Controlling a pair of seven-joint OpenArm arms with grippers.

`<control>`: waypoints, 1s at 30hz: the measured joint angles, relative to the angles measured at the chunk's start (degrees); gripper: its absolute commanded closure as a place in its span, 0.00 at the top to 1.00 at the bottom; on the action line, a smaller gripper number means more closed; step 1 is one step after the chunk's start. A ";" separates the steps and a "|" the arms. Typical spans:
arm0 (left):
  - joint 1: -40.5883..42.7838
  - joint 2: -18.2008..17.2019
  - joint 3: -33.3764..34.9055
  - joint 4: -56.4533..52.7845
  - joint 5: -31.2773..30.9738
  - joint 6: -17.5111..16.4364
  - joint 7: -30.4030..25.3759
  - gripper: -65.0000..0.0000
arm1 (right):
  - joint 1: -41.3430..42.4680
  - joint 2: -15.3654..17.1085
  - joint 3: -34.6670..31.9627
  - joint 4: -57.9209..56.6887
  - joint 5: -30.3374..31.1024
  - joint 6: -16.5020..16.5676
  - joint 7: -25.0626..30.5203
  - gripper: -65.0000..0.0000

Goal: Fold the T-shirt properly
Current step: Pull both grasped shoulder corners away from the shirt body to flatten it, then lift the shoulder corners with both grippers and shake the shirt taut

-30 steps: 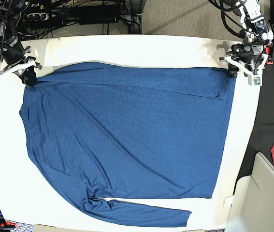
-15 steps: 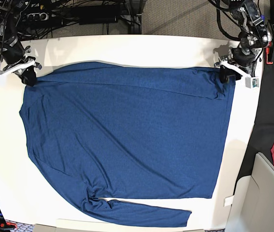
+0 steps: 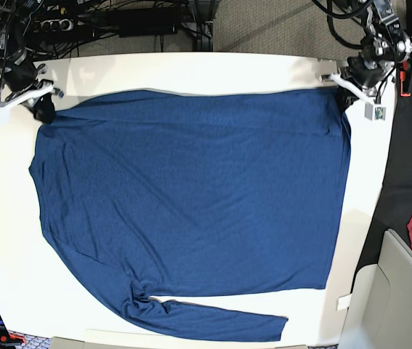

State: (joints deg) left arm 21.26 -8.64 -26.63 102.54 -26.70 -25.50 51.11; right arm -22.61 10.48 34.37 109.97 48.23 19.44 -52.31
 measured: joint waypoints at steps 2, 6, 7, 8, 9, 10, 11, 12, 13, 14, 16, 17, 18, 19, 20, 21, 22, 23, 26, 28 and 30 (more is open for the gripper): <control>1.42 -0.17 0.00 2.16 0.11 0.04 0.11 0.00 | -1.31 -0.04 0.00 0.00 1.60 2.08 -0.17 0.03; 4.57 -1.95 0.00 6.51 -0.50 -0.11 -0.09 0.00 | -4.24 0.13 0.02 0.07 4.98 3.34 -0.15 0.03; 5.40 -2.40 0.00 7.34 -0.57 -0.20 -0.13 0.00 | -4.79 0.33 0.31 0.20 5.09 3.32 -0.24 0.03; 5.95 -2.54 -0.02 7.82 -0.28 -0.04 -0.09 0.00 | -5.35 0.66 0.85 0.66 5.16 3.34 -0.35 0.03; 6.25 -2.49 -0.15 8.11 -0.09 0.02 -0.07 0.00 | -5.81 0.87 1.55 1.57 5.31 3.34 -0.55 0.03; 6.36 -2.45 -0.15 8.46 0.11 0.00 0.15 0.00 | -5.92 0.96 2.29 2.47 5.57 3.32 -0.35 0.03; 6.36 -2.32 -0.31 9.03 -0.11 -0.09 0.13 0.00 | -5.75 1.07 2.82 2.99 5.79 3.37 -0.13 0.03; 6.34 -2.16 -0.90 9.90 -0.37 -0.17 0.15 0.00 | -5.22 1.11 3.13 3.39 5.70 3.43 -0.15 0.03; 6.12 -2.12 -1.73 10.56 -0.81 -0.28 0.09 0.00 | -4.24 1.09 3.43 3.48 5.68 3.52 -0.24 0.03; 5.77 -2.16 -2.16 10.69 -0.76 -0.26 -0.09 0.00 | -3.04 1.05 3.45 3.45 5.66 3.50 -0.33 0.03; 4.42 -2.34 -2.25 10.62 0.11 -0.04 0.59 0.00 | -0.15 1.07 3.50 3.43 5.57 3.52 -0.24 0.03; 3.19 -2.27 -2.25 10.54 0.09 -0.09 1.31 0.00 | 1.29 1.05 3.50 3.39 5.70 3.63 -0.22 0.03; 1.70 -2.23 -2.25 10.47 0.04 -0.09 1.33 0.00 | 2.84 1.07 3.39 3.32 5.51 3.54 -0.17 0.03; 0.13 -2.12 -2.25 10.51 -0.07 -0.13 0.94 0.00 | 4.02 1.09 3.28 3.19 4.33 3.67 -0.15 0.03; -1.29 -2.19 -2.23 10.56 -0.57 -0.15 0.98 0.00 | 5.20 1.07 3.17 2.91 2.91 3.72 -0.20 0.03; -2.60 -2.16 -2.23 10.58 -0.55 -0.33 1.68 0.00 | 6.38 1.05 3.10 2.56 1.07 3.63 -0.44 0.03; -3.82 -2.19 -2.25 10.58 -0.59 -0.26 3.19 0.00 | 7.45 0.96 3.02 2.32 -0.37 3.58 -0.61 0.03; -5.27 -2.19 -2.25 10.45 -0.35 -0.26 6.12 0.00 | 8.85 0.85 2.95 1.92 -1.40 3.58 -0.59 0.03; -10.47 -1.99 -2.29 9.68 0.00 -0.11 7.82 0.00 | 13.55 0.90 1.31 -0.61 -3.34 4.92 -0.22 0.03; -13.88 -1.97 -2.08 8.61 -0.20 -0.11 7.58 0.00 | 16.72 0.68 0.94 -3.50 -4.61 6.05 -0.20 0.03; -16.41 -1.86 -2.01 7.15 -0.33 -0.24 7.89 0.01 | 19.32 0.74 1.09 -6.82 -5.49 5.75 -0.09 0.03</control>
State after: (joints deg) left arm 4.84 -10.50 -28.64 109.69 -27.03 -25.74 59.00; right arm -3.29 11.22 35.46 103.15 42.74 25.19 -52.40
